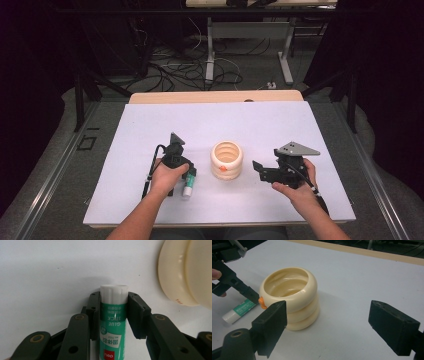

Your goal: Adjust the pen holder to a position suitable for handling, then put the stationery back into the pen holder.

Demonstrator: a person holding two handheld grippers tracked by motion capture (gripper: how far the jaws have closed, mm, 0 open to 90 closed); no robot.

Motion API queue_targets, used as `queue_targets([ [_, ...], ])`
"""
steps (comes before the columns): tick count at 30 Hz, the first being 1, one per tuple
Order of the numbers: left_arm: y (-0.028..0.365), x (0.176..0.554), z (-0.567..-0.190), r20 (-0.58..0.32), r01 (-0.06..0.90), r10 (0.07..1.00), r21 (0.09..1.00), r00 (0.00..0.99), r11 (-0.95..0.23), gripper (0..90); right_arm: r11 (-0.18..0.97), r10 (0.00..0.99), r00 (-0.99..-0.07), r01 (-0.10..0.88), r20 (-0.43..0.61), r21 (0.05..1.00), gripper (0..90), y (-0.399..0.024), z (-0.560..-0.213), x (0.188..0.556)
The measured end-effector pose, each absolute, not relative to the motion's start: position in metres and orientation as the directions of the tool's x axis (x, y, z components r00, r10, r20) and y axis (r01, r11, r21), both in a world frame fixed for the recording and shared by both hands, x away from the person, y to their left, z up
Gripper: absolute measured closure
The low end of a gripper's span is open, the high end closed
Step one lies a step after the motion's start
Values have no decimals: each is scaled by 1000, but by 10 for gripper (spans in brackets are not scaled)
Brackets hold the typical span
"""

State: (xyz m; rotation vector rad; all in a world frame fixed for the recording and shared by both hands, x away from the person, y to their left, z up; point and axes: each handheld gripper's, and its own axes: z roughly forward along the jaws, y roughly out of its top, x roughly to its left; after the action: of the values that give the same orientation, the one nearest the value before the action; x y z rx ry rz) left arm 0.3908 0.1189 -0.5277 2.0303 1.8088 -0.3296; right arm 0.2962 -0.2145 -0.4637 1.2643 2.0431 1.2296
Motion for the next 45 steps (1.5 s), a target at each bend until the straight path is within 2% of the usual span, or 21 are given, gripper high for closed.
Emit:
queue_targets([
  [6,117,392,-513,-447,977,874,179,188,-119,660,188,867,-491,478,84,858,152,-214,-464,296],
  [11,117,395,-485,-489,962,840,238,235,-130,660,195,860,-504,468,79,862,163,-213,-463,294],
  [17,121,396,-462,-527,950,805,282,272,-136,660,228,847,-529,446,49,865,177,-212,-463,294],
  [20,124,396,-444,-539,932,778,324,323,-162,660,272,830,-558,413,5,869,181,-210,-461,292],
  [29,127,398,-409,-541,900,738,379,403,-214,660,381,766,-629,276,-134,882,212,-195,-454,286],
  [30,128,399,-406,-537,896,736,383,413,-223,660,420,740,-648,234,-182,877,231,-190,-452,285],
  [34,130,401,-392,-540,885,716,394,442,-249,660,466,704,-667,175,-243,867,264,-183,-448,283],
  [38,127,400,-377,-521,870,710,406,473,-281,660,544,629,-690,64,-357,837,312,-171,-441,277],
  [45,119,400,-364,-503,849,693,410,516,-334,660,591,539,-711,-64,-452,804,357,-157,-437,274],
])
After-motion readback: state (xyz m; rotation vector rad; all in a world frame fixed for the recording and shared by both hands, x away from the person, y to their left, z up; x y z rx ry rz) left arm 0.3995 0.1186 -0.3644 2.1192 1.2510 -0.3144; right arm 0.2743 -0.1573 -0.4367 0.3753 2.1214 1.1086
